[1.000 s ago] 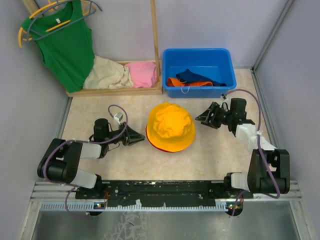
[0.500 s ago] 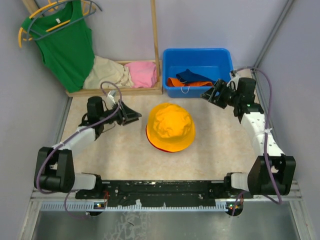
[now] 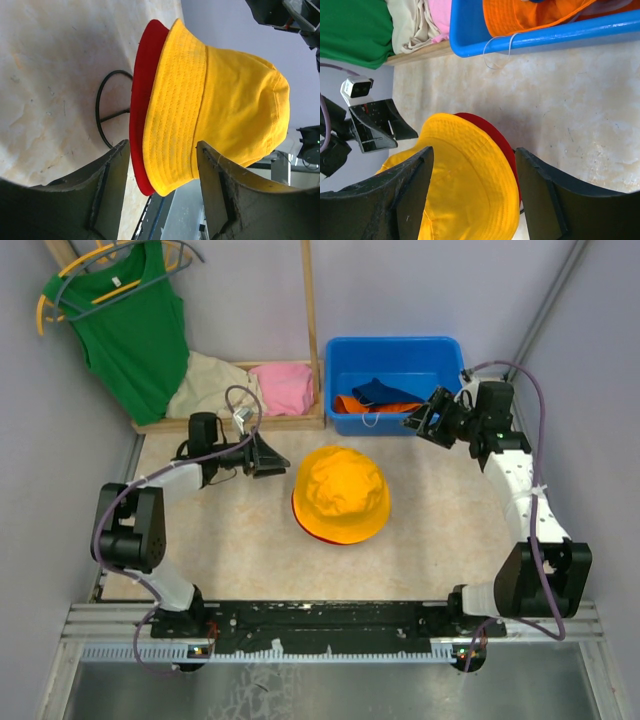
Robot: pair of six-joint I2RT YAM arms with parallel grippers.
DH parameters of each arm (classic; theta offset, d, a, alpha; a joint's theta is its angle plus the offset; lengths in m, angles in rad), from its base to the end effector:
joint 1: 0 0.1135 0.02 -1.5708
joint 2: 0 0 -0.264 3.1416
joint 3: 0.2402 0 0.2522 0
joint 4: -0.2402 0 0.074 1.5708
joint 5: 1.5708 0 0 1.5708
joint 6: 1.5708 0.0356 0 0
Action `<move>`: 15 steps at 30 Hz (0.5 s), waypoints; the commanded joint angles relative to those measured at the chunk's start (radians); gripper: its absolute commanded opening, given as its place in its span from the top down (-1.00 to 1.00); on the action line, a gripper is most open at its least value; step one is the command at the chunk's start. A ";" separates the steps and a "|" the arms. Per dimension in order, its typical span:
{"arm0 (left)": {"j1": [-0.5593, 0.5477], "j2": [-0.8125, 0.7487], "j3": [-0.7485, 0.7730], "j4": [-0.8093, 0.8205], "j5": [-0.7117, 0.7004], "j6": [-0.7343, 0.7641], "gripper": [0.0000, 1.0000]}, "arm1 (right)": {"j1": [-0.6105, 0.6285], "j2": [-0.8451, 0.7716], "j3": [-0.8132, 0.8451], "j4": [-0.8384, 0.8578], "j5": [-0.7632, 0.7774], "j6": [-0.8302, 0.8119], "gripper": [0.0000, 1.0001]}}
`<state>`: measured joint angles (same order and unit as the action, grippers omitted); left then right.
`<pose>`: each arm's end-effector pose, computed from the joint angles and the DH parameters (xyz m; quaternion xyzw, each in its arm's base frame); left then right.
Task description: Stack the hats
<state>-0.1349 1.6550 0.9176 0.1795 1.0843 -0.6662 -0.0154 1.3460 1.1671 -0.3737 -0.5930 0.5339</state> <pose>0.3334 -0.0770 0.2083 0.0449 0.7885 -0.5775 0.2067 0.3013 0.0153 0.3320 0.0894 0.8424 0.3661 0.3851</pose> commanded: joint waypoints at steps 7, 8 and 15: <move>-0.037 0.115 0.101 0.069 0.114 0.039 -0.28 | 0.004 -0.025 -0.002 0.020 -0.015 0.003 -0.33; -0.047 0.122 0.105 0.078 0.115 0.032 -0.28 | 0.003 -0.027 -0.001 0.015 -0.014 0.001 -0.33; -0.098 0.177 0.122 0.130 0.107 -0.004 -0.30 | 0.002 -0.034 -0.025 0.017 -0.016 -0.003 -0.33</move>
<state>-0.2100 1.8011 1.0046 0.2520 1.1656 -0.6579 -0.0154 1.3449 1.1561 -0.3756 -0.5953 0.5415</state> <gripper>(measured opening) 0.648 0.664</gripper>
